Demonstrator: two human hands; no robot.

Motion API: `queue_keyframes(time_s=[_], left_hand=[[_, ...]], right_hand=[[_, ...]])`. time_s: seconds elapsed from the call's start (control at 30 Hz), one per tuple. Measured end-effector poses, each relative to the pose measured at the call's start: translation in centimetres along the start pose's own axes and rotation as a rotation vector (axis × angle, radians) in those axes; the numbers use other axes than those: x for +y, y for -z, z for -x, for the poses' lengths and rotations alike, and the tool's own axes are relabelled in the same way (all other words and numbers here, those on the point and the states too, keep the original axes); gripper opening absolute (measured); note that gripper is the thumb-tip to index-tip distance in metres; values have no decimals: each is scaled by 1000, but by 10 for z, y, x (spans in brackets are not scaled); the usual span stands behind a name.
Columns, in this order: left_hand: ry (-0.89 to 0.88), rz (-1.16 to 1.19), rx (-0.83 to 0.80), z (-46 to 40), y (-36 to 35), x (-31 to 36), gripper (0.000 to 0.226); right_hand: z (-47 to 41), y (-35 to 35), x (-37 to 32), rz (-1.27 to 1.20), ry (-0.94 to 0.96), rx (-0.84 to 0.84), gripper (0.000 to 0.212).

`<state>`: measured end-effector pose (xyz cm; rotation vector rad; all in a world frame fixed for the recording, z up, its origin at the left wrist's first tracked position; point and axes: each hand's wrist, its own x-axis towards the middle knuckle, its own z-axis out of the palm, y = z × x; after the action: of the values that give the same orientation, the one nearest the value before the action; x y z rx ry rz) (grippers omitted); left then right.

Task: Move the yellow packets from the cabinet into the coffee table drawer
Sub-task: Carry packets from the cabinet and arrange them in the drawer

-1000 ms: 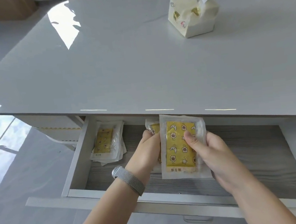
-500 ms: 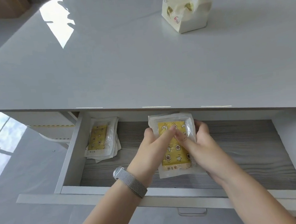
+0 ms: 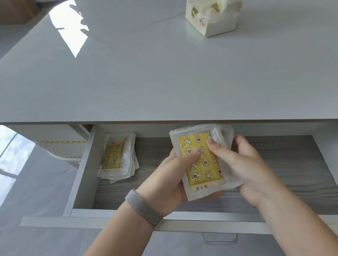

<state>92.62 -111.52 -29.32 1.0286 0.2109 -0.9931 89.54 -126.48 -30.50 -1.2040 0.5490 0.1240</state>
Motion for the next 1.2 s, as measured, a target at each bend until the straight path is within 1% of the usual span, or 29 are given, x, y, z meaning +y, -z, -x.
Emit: queue_keyframes(time_s=[0.1,0.23,0.3,0.4,0.5,0.57,0.67,0.73,0.77,0.83,0.9,0.93,0.97,1.03,1.1,1.13,1.2], left_hand=[[-72,-44,50,3,-2,-1,35],[-143,-182,104,7,-4,-1,39],[-167,-250,146,7,-3,-1,44],[-172,-301,206,10,-3,0,48],[-160,-284,215,15,-4,4,49],[-164,-296,211,17,-5,7,51],[-141,-330,218,18,-5,9,48],[-85,-399,233,20,-4,10,45],[-61,-487,235,22,-2,11,44],[-41,-760,204,26,4,13,45],[-26,-1073,165,32,10,23,59],[-15,-1232,161,35,16,28,70],[4,-1375,177,38,24,34,73],[41,-1578,289,41,46,42,62],[100,-1733,455,44,68,46,47],[147,-1793,511,47,74,47,44],[241,-1843,527,51,80,48,47]], right_hand=[[0,-5,5,159,14,-59,45],[1,-7,12,346,49,-174,61],[3,-6,13,382,38,-215,63],[6,-7,12,342,-9,-252,61],[11,-10,2,136,-111,-254,47],[13,-10,-4,50,-140,-243,44],[14,-9,-7,19,-185,-242,46],[13,-9,-5,35,-195,-217,40],[13,-9,-4,51,-190,-191,35],[13,-8,-2,102,-179,-139,27],[12,-8,0,165,-164,-115,27],[12,-7,1,212,-147,-113,27],[11,-7,2,265,-126,-112,27],[10,-7,2,353,-98,-111,29],[8,-7,3,398,-106,-112,28],[8,-7,4,412,-120,-110,27],[6,-7,8,441,-149,-117,25]])
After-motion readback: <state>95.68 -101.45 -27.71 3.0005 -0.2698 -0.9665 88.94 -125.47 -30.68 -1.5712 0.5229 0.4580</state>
